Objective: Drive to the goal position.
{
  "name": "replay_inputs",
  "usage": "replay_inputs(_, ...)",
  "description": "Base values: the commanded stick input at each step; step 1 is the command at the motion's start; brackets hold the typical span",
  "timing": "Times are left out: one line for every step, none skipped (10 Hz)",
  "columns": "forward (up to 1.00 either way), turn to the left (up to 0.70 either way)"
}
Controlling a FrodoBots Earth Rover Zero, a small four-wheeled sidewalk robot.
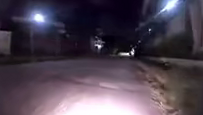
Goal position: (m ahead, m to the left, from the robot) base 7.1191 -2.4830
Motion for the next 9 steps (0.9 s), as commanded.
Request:
replay_inputs(0.7, -0.22)
replay_inputs(0.7, -0.02)
replay_inputs(0.7, -0.35)
replay_inputs(0.7, -0.35)
replay_inputs(0.7, -0.15)
replay_inputs(0.7, -0.18)
replay_inputs(0.7, -0.35)
replay_inputs(0.7, -0.19)
replay_inputs(0.7, 0.0)
